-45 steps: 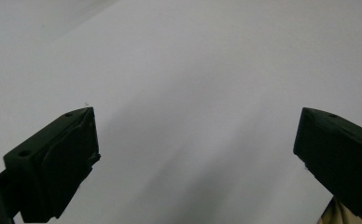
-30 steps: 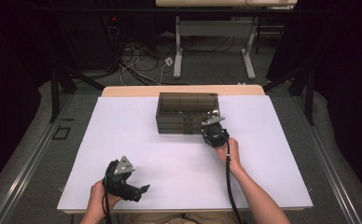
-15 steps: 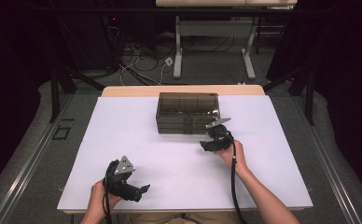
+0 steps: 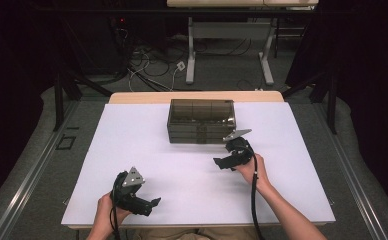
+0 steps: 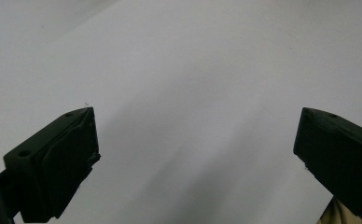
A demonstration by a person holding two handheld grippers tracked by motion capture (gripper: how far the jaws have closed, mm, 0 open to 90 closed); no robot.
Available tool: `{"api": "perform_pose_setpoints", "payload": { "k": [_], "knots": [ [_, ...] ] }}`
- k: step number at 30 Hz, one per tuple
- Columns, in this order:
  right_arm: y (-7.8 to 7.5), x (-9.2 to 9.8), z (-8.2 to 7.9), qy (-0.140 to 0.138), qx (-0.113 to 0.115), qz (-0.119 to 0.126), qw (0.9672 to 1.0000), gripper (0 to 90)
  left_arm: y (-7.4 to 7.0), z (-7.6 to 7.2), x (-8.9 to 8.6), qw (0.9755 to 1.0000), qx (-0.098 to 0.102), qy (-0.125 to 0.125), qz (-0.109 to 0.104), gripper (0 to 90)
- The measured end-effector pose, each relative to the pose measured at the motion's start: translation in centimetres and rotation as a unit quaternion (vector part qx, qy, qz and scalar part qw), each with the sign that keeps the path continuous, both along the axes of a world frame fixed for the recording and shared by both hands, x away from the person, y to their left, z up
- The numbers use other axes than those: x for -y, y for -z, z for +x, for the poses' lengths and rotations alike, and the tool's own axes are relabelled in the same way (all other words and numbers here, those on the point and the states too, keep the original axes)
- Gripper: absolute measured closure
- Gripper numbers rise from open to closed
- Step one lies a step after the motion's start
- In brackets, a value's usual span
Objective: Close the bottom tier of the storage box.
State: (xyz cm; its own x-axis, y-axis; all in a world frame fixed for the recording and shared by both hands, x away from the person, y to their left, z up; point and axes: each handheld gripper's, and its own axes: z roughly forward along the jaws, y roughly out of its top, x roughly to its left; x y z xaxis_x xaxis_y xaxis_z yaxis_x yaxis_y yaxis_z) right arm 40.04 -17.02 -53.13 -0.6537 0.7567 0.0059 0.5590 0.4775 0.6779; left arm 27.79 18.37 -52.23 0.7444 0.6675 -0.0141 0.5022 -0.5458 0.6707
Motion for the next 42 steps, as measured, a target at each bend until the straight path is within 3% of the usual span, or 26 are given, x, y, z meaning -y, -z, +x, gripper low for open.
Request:
{"api": "perform_pose_setpoints", "payload": {
  "k": [6, 13, 16, 19, 20, 33, 36, 42],
  "knots": [
    [-0.1, 0.4, -0.7, -0.009, -0.013, -0.005, 0.9999, 1.9, 0.0, -0.1, 0.1, 1.0, -0.004, -0.007, -0.006, 0.0],
    [-0.3, 1.1, -1.6, -0.013, -0.017, 0.001, 0.9998, 0.0, 0.0, 0.0, 0.0, 1.0, 0.0, 0.0, 0.001, 0.0],
    [-0.6, 1.5, -2.2, -0.013, -0.03, -0.005, 0.9995, 0.0, 0.0, -0.1, 0.0, 1.0, -0.003, -0.005, -0.004, 0.0],
    [-0.4, 1.6, -2.6, -0.013, -0.016, 0.013, 0.9997, 0.0, 0.0, 0.0, 0.0, 1.0, -0.002, -0.004, -0.003, 0.0],
    [-0.5, 1.8, -2.7, -0.016, -0.019, 0.002, 0.9997, 0.0, 0.0, -0.1, 0.1, 1.0, -0.003, -0.007, -0.005, 0.0],
    [-0.7, 3.3, -5.1, -0.017, -0.02, 0.003, 0.9996, 0.0, -0.1, 0.0, -0.1, 1.0, 0.002, -0.001, 0.004, 0.0],
    [-0.7, 3.7, -5.5, -0.021, -0.025, -0.008, 0.9994, 0.0, 0.0, 0.0, -0.1, 1.0, 0.001, -0.001, 0.002, 0.0],
    [-0.6, 4.2, -6.6, -0.017, -0.014, -0.006, 0.9997, 0.0, 0.0, -0.1, 0.0, 1.0, -0.003, -0.008, -0.004, 0.0]
  ]
}}
